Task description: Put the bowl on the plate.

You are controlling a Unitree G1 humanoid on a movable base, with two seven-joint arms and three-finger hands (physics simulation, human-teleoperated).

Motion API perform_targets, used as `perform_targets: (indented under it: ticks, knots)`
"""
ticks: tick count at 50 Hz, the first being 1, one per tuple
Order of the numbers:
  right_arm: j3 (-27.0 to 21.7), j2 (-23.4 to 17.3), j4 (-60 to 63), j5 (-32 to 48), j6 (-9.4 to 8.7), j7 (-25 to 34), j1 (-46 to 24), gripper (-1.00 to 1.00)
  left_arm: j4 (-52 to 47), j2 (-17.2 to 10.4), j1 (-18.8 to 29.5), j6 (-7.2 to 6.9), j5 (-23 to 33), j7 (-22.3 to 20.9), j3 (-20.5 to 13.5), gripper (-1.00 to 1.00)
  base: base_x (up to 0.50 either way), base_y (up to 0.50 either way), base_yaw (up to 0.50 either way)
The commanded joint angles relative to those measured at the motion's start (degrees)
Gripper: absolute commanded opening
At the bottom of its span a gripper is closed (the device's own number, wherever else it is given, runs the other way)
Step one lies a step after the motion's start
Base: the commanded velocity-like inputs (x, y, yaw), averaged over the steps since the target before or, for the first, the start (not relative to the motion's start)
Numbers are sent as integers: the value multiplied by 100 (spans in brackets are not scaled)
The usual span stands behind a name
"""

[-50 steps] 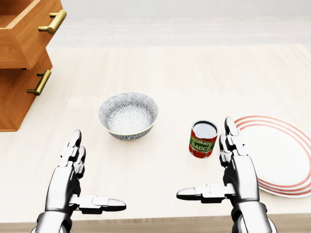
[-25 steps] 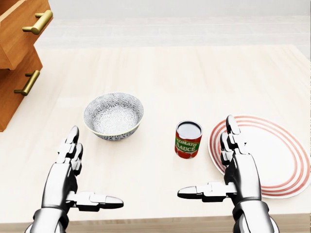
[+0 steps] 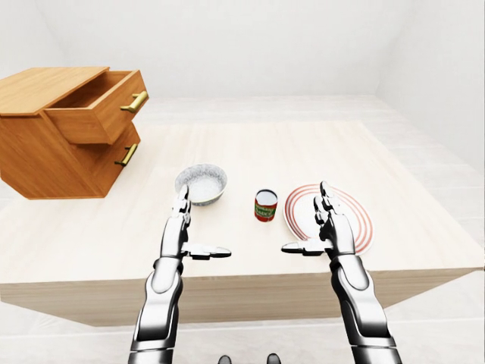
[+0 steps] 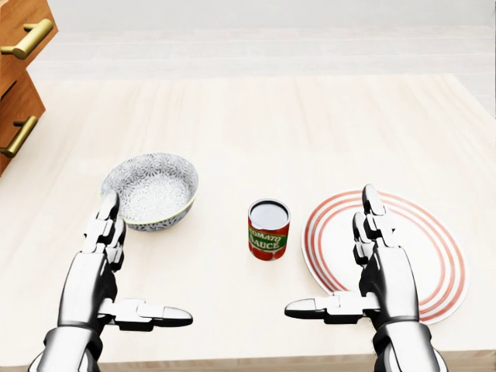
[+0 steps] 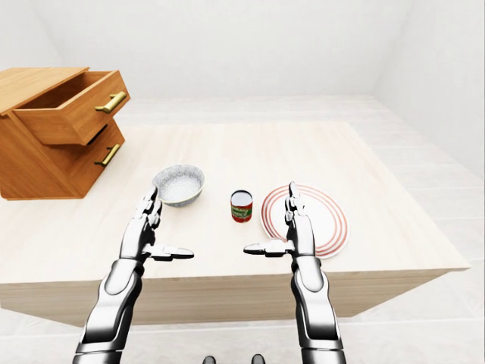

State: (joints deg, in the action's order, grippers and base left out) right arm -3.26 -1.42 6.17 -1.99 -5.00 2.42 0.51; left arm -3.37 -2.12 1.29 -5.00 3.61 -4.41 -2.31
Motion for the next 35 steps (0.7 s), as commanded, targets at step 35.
perform_targets:
  ticks: [35]
  knots:
    - [40, 17, 72, -12, 0, -12, -5, 100, -367, -10, -29, 0, 86, -61, -35, 100, 13, -16, 0]
